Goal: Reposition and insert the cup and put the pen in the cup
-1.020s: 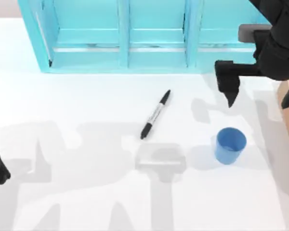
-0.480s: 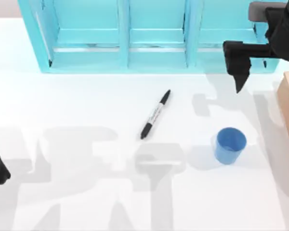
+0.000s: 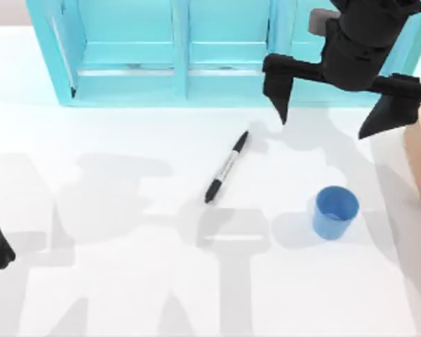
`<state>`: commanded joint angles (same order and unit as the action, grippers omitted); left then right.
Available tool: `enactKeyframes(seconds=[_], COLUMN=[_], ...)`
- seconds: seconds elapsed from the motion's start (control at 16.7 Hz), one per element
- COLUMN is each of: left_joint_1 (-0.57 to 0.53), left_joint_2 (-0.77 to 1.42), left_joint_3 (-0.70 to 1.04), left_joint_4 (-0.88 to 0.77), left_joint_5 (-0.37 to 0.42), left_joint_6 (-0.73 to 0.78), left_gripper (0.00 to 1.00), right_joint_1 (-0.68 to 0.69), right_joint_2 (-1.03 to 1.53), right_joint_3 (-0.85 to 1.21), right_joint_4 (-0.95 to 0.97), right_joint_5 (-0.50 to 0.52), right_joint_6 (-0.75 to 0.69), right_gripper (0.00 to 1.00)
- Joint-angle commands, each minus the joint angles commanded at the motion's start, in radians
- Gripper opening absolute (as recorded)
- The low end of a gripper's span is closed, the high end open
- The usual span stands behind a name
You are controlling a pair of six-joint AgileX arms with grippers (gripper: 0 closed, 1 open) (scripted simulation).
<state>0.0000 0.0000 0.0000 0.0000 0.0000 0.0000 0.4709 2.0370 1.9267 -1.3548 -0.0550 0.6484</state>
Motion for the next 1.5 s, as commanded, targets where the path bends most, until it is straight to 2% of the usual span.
enactKeyframes(seconds=[0.36,0.54,0.96,1.5], left_joint_1=[0.0,0.0,0.0,0.0], left_joint_2=[0.0,0.0,0.0,0.0], left_joint_3=[0.0,0.0,0.0,0.0], left_joint_4=[0.0,0.0,0.0,0.0], left_joint_5=[0.0,0.0,0.0,0.0], left_joint_6=[0.0,0.0,0.0,0.0], left_gripper=[1.0,1.0,1.0,1.0], right_joint_1=[0.084,0.103,0.102,0.127], right_joint_2=[0.257,0.33,0.344,0.493], right_joint_3=[0.148,0.188,0.183,0.095], right_joint_4=[0.161,0.209,0.228,0.469], right_joint_5=[-0.037,-0.048,-0.048,-0.043], right_joint_6=[0.314,0.402,0.41,0.434], right_gripper=[1.0,1.0,1.0,1.0])
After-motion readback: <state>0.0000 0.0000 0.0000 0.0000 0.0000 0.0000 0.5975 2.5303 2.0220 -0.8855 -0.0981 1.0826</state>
